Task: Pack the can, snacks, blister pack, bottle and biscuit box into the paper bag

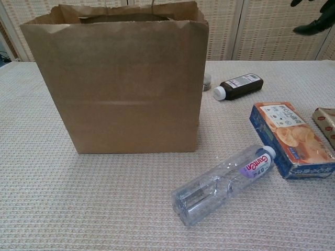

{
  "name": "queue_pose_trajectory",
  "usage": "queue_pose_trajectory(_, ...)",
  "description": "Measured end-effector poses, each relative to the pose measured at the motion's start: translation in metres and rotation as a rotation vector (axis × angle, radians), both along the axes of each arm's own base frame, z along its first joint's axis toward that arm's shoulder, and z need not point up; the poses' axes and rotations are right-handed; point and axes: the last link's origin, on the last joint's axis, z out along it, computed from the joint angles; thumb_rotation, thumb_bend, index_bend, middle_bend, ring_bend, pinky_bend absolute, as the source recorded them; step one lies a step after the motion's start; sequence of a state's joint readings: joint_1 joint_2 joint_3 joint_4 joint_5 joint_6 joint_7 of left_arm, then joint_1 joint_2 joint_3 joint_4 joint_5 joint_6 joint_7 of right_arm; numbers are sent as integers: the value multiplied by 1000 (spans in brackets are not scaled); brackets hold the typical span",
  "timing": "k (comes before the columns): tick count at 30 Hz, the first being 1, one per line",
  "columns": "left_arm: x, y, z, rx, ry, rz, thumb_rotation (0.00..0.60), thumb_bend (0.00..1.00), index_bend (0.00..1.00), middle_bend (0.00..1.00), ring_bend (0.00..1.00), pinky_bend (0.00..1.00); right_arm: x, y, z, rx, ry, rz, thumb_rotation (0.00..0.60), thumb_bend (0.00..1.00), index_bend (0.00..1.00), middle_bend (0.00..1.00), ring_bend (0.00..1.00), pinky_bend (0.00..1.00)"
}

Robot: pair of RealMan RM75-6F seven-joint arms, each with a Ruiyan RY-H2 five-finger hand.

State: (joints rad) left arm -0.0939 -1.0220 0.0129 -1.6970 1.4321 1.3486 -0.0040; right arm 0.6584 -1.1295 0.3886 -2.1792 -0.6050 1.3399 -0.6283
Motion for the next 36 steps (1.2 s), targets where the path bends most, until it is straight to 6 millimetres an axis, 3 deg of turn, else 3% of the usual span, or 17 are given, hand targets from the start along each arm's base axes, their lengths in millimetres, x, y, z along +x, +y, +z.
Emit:
queue_pose_trajectory(5,1,1,-3,-6,8,-1,600,405,3,0,0,16,-28,13,-10,76,58,-49,600,233,0,133,59,152)
queue_pose_trajectory(10,2,2,-5,-9,13,-3,600,406,3,0,0,15,-79,35,-23,178,178,-114,600,233,0,124,54,141)
queue_pose_trajectory(18,2,3,-5,-8,13,-5,600,406,4,0,0,16,-133,29,-29,186,262,-236,600,112,0,3,0,70)
queue_pose_trajectory(21,2,3,-5,-8,13,-3,600,406,4,0,0,16,-149,22,-33,180,281,-281,596,88,0,0,0,63)
queue_pose_trajectory(27,1,3,-4,-9,14,1,600,406,4,0,0,16,-171,12,-49,189,289,-369,588,81,0,0,0,63)
queue_pose_trajectory(36,0,3,-4,-13,15,2,600,405,8,0,0,15,-183,1,-74,216,290,-412,571,78,0,0,0,62)
